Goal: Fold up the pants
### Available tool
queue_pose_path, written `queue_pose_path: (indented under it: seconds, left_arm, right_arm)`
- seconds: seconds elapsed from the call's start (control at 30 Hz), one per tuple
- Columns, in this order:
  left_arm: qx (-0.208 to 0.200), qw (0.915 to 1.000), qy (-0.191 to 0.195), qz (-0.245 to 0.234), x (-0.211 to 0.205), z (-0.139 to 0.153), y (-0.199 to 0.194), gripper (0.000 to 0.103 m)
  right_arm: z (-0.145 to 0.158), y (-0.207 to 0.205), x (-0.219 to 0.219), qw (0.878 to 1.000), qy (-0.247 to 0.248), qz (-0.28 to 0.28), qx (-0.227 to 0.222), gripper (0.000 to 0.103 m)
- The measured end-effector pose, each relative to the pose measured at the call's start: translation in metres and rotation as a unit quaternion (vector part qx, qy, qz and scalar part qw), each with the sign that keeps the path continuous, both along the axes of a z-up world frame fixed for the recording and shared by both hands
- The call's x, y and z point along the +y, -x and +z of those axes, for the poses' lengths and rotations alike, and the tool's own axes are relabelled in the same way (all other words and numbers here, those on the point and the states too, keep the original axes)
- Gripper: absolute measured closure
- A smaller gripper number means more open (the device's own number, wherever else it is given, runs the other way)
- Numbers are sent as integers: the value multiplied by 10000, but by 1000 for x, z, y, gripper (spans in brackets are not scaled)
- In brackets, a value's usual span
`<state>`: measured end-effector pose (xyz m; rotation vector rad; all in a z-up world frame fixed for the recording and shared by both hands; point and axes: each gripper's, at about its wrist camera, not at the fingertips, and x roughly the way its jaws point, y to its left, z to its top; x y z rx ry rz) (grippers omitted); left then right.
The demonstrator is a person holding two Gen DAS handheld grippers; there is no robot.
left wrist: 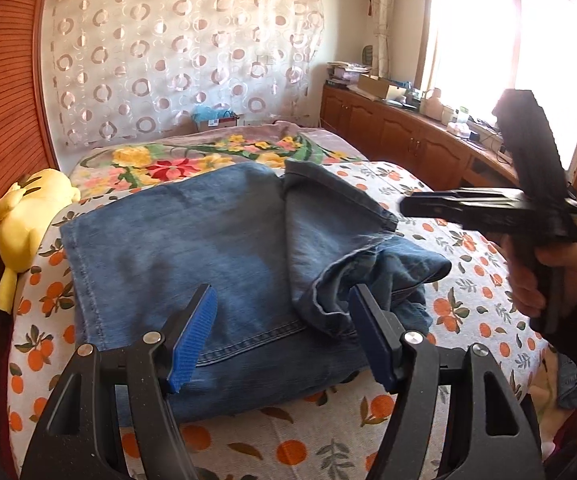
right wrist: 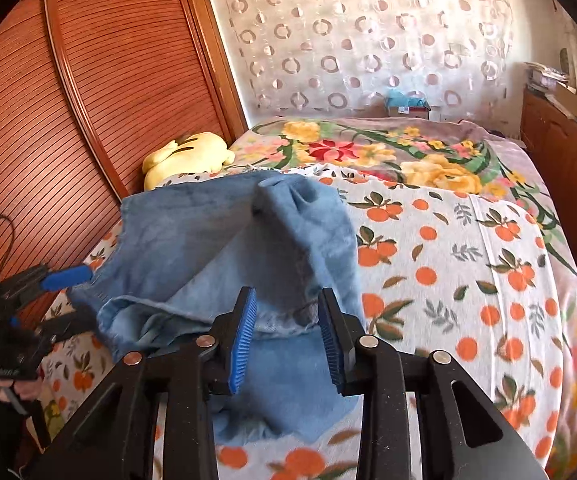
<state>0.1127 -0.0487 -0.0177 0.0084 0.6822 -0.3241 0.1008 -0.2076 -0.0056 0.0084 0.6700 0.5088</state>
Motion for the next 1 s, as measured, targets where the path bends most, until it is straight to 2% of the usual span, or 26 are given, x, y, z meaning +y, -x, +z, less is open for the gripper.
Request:
queue_pose_path:
  seconds: [0.2, 0.3, 0.47, 0.53, 0.57, 0.6, 0.73, 0.83, 1.0]
  left_arm:
    - [134, 9998, -120, -48, -7, -12, -2, 34]
    - [149, 9999, -52, -24, -5, -14, 0, 34]
    - [103, 9999, 55, -101, -7, -10, 6, 34]
    - [119, 9998, 93, -164, -10, -9, 7, 34]
    - [133, 9996, 97, -208, -13, -10, 7, 34]
    - [146, 9996, 87, -242, -14, -11, 7, 34]
    - [276, 9991, -31, -329, -22, -23, 1, 34]
    - [458, 9977, 130, -478, -19, -29, -3, 52]
    - [423, 9972, 316, -528, -13, -28, 0, 62]
  right_arm:
    - [-15, -26, 8, 9992, 2, 118, 392, 67]
    - [-20, -32, 13, 9984, 72, 174, 525, 67]
    - [-22, -43, 13, 9967, -101, 362, 715, 67]
    - [-23, -42, 10, 9964, -151, 440, 709, 77]
    - [-22, -42, 11, 9962, -159, 494, 695, 92]
    - [-23, -42, 10, 9961, -164, 536, 680, 97]
    - [-19, -37, 10, 9969, -212, 609, 456, 102]
    - [-7, -37, 12, 9977, -186, 598, 269, 103]
    - [10, -45, 15, 9985, 20, 547, -7, 103]
